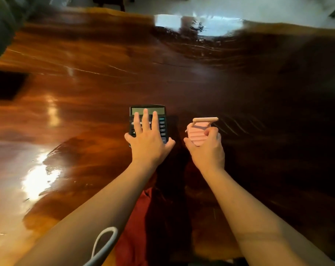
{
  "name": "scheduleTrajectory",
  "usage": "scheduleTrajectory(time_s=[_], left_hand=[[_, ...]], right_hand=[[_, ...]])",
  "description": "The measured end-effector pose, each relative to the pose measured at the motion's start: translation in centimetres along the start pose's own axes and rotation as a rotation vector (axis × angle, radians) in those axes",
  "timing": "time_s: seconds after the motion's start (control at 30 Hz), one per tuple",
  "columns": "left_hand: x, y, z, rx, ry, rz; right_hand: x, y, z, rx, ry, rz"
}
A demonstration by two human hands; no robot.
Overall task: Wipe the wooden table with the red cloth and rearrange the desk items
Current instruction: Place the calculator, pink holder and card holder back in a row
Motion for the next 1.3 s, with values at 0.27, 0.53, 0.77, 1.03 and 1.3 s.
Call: scheduleTrajectory(time_s=[0.27, 0.53, 0.77, 1.03, 1.3], left_hand=[[4.6, -4.4, 1.1, 0.087, 0.040, 0.002], [6.8, -5.3, 1.1, 0.092, 0.065, -0.005], [6.8, -4.7, 0.7, 0.127, 0.103, -0.022], [0.3, 1.2, -1.0, 0.096, 0.061, -0.093], [-10.5, 19.0, -7.7, -0.206, -0.049, -0.064]], right_hand=[[0.1, -2.5, 2.6, 0.042, -0.052, 0.026], [0.5, -2.8, 3.0, 0.005, -0.049, 0.017], [-0.1, -3.3, 2.1, 0.014, -0.030, 0.031], [-1.6, -0.4, -3.9, -0.126, -0.097, -0.017], [4.8, 10.7, -12.1, -0.471, 0.238, 0.014]])
Point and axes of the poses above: each hand's wrist, its own z-axis towards the middle knuckle, its own x-axis out of the palm, y = z × x, the point moved 8 cm from there along z, towards the middle knuckle, and after that the axes turned 11 degrees about -z, right-handed, at the moved point
